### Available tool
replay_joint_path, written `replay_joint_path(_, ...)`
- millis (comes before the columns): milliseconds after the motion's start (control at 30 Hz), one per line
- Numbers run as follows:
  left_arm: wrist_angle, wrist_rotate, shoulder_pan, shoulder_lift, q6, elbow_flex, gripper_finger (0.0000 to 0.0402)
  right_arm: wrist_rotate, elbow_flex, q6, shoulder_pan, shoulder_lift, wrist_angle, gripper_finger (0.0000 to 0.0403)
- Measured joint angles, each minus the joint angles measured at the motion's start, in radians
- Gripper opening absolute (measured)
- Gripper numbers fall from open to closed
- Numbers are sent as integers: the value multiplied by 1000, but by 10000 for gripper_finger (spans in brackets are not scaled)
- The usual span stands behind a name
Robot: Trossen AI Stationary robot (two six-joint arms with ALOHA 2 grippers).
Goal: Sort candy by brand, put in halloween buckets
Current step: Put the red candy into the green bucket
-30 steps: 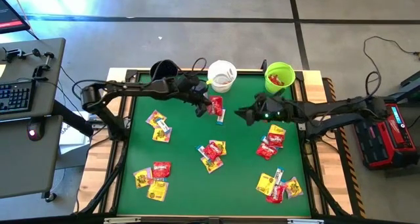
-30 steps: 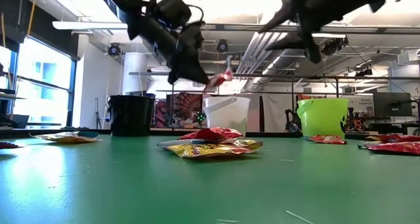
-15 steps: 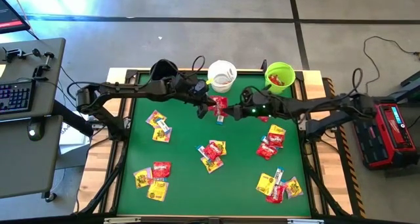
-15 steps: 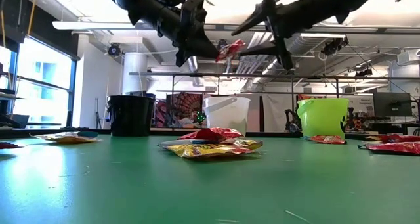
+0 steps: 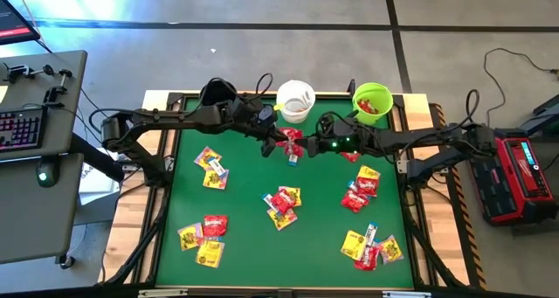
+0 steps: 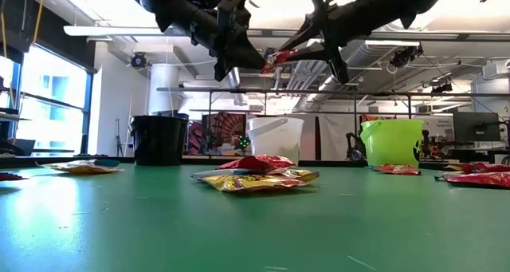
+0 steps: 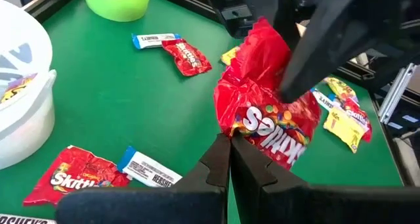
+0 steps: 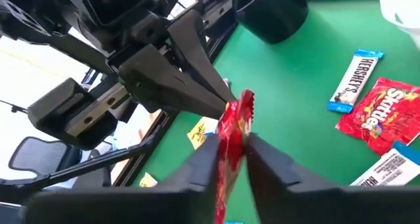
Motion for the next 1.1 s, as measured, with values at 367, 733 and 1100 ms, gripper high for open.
replay_joint_path(367, 6, -16, 16, 0, 42, 0, 43, 13, 0, 3, 0, 0, 16, 3)
replay_joint_path(733, 40, -59, 19, 0, -13, 1, 141, -15, 0, -58, -117, -92, -74, 0)
replay_joint_path(1100, 60, -140, 24, 0, -64, 1, 154, 4, 0, -208, -439, -398, -592, 0)
